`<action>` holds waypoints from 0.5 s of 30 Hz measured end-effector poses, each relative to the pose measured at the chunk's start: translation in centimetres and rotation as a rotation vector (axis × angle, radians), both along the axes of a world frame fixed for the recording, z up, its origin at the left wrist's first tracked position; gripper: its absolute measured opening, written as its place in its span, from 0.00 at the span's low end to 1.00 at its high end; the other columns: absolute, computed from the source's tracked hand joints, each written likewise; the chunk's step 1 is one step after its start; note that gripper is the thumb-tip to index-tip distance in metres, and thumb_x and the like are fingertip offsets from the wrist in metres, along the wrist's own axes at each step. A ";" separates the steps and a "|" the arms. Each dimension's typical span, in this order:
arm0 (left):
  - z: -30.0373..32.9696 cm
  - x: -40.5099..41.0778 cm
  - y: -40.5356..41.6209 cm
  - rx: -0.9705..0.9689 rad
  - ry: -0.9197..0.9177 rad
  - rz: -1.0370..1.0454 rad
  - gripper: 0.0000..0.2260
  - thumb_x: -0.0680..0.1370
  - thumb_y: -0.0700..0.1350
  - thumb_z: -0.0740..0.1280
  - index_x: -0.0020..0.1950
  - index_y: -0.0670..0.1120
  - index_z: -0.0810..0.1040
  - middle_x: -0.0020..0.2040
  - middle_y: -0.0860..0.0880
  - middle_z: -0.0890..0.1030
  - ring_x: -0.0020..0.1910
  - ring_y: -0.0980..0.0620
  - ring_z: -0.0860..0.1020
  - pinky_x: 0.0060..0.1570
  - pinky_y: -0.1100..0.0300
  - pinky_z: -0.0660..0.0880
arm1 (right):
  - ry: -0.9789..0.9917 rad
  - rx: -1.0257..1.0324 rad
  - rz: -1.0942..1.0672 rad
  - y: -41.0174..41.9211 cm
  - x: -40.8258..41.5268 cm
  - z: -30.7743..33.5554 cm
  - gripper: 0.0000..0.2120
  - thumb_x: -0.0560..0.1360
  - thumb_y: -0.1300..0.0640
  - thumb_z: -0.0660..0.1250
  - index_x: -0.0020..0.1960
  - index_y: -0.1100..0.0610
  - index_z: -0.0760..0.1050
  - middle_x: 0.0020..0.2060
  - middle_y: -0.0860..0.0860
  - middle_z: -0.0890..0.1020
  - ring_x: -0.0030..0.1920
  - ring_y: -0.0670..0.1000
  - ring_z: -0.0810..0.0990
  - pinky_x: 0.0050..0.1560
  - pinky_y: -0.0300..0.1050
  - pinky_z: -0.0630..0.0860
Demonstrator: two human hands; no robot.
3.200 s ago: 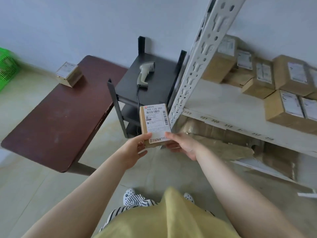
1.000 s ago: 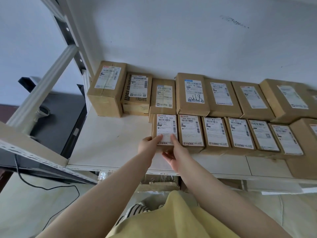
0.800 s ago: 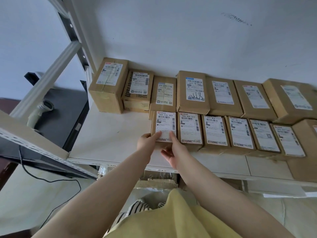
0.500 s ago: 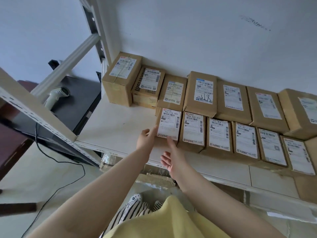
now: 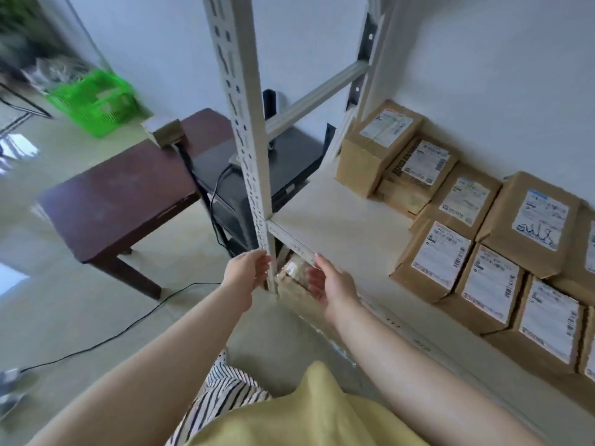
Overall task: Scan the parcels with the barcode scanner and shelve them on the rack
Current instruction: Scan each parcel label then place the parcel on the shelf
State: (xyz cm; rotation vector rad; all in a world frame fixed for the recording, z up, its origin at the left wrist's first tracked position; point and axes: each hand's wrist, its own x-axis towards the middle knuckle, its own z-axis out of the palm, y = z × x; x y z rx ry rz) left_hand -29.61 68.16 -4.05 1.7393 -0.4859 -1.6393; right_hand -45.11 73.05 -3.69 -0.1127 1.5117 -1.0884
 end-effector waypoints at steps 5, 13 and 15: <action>-1.7 9.4 -1.5 0.018 0.029 0.133 0.05 0.81 0.42 0.66 0.50 0.43 0.81 0.44 0.47 0.82 0.42 0.51 0.78 0.44 0.60 0.76 | 0.037 0.008 0.147 -3.7 8.2 -1.2 0.06 0.76 0.56 0.72 0.46 0.59 0.79 0.32 0.51 0.82 0.32 0.48 0.79 0.34 0.40 0.74; -3.1 28.9 -7.4 0.077 0.078 0.261 0.06 0.82 0.41 0.66 0.57 0.41 0.77 0.42 0.47 0.80 0.39 0.52 0.78 0.41 0.62 0.75 | 0.059 0.004 0.378 -13.3 25.7 -1.7 0.08 0.78 0.53 0.71 0.51 0.58 0.79 0.37 0.51 0.82 0.34 0.46 0.79 0.35 0.37 0.76; -2.8 32.4 -9.2 0.075 0.072 0.277 0.06 0.82 0.41 0.66 0.58 0.42 0.76 0.42 0.47 0.80 0.38 0.53 0.77 0.37 0.64 0.74 | 0.067 -0.011 0.387 -15.5 28.7 -1.3 0.08 0.78 0.53 0.70 0.52 0.58 0.78 0.38 0.51 0.82 0.35 0.46 0.79 0.38 0.38 0.77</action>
